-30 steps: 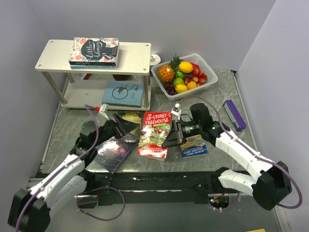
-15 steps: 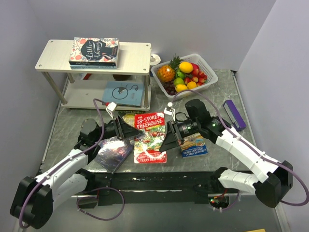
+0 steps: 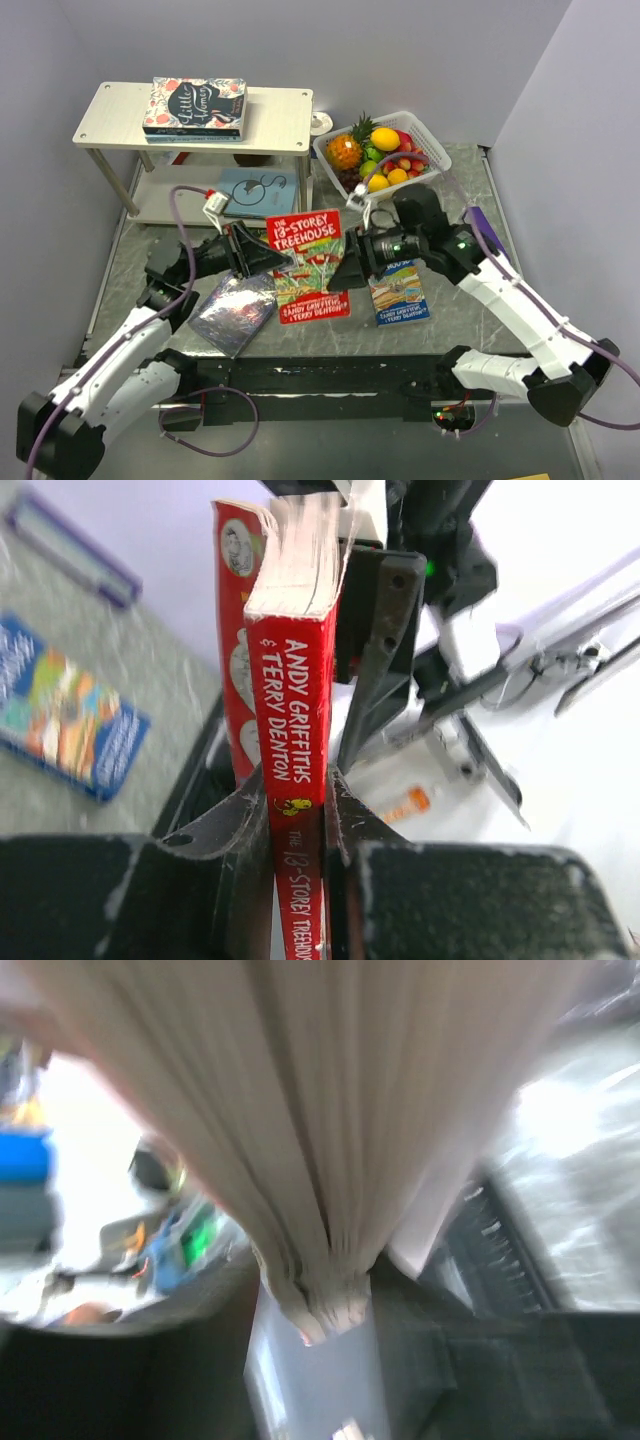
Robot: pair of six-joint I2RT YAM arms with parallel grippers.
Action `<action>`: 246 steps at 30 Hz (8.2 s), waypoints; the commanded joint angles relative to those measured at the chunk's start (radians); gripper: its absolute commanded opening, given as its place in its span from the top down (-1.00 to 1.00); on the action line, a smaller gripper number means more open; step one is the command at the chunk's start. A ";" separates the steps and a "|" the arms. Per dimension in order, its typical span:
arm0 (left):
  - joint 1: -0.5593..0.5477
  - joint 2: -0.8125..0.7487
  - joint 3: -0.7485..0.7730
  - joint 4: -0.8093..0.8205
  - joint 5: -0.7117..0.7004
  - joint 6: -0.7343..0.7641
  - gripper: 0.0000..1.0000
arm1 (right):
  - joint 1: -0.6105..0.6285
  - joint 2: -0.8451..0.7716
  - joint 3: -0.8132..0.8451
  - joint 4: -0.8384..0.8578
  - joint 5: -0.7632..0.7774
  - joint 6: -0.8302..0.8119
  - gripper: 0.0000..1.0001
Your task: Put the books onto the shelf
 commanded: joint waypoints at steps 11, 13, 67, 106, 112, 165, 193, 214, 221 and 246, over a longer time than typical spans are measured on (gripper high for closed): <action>-0.010 -0.170 0.308 -0.115 -0.938 0.097 0.97 | 0.003 -0.279 -0.144 0.793 0.450 0.451 -0.99; -0.010 -0.150 0.361 -0.098 -0.953 0.100 0.97 | 0.003 -0.223 -0.113 0.882 0.396 0.522 -0.99; 0.025 0.011 0.569 -0.424 -0.810 0.177 -0.69 | -0.085 0.659 1.015 0.474 -0.280 0.528 1.00; 0.188 -0.047 0.344 -0.197 -0.521 -0.081 -0.61 | -0.146 0.647 0.901 0.678 -0.268 0.659 1.00; 0.186 -0.011 0.362 -0.166 -0.510 -0.088 -0.60 | -0.103 0.673 0.903 0.690 -0.227 0.657 1.00; 0.156 -0.082 0.303 -0.128 -0.643 0.016 0.33 | 0.015 0.708 0.835 0.859 -0.058 0.734 1.00; 0.310 0.255 0.798 -0.375 -0.705 -0.076 0.97 | -0.143 0.357 0.539 0.486 0.187 0.474 -0.69; 0.381 0.326 0.622 -0.170 -0.600 -0.119 0.97 | -0.146 0.336 0.450 0.532 0.163 0.476 -0.65; 0.406 0.352 0.629 -0.120 -0.590 -0.147 0.97 | -0.146 0.337 0.439 0.535 0.161 0.479 -0.65; 0.409 0.493 0.753 -0.337 -0.524 -0.093 -0.02 | -0.147 0.372 0.464 0.521 0.151 0.476 -0.65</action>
